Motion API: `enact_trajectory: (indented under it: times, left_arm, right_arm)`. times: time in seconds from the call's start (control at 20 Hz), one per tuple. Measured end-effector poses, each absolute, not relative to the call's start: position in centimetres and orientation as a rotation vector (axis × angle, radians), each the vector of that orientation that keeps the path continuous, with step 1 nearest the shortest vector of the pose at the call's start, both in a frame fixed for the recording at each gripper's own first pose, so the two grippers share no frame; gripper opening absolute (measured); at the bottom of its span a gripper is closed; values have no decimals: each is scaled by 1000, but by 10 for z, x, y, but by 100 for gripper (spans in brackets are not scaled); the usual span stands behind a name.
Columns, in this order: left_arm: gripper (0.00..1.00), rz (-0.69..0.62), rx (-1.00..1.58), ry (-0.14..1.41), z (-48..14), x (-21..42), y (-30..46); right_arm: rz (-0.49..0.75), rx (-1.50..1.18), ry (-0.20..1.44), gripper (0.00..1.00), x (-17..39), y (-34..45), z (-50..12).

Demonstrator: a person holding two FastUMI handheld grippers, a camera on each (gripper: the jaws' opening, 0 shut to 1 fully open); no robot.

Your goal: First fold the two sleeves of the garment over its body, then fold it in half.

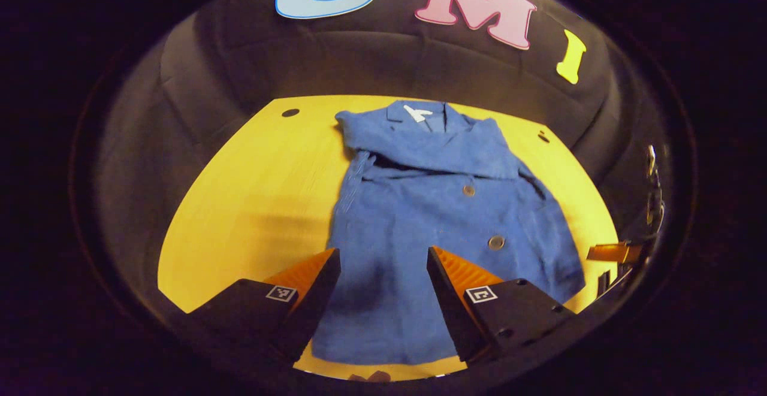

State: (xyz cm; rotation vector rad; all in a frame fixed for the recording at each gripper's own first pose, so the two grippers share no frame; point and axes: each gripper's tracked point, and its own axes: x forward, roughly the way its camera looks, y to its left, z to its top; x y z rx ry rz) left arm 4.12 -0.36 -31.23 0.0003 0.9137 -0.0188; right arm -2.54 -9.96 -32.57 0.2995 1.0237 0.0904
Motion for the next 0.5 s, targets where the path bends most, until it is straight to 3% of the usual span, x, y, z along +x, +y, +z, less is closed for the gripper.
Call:
enact_trajectory:
  times: [0.2,0.5]
  left_arm:
    - [85,34,-4,1020,-343,-10,9]
    - [85,32,6,1090,-371,-24,5]
  right_arm:
    - [62,288,1072,99,-40,-100,-342]
    - [27,219,1129,99,-53,-92,-368]
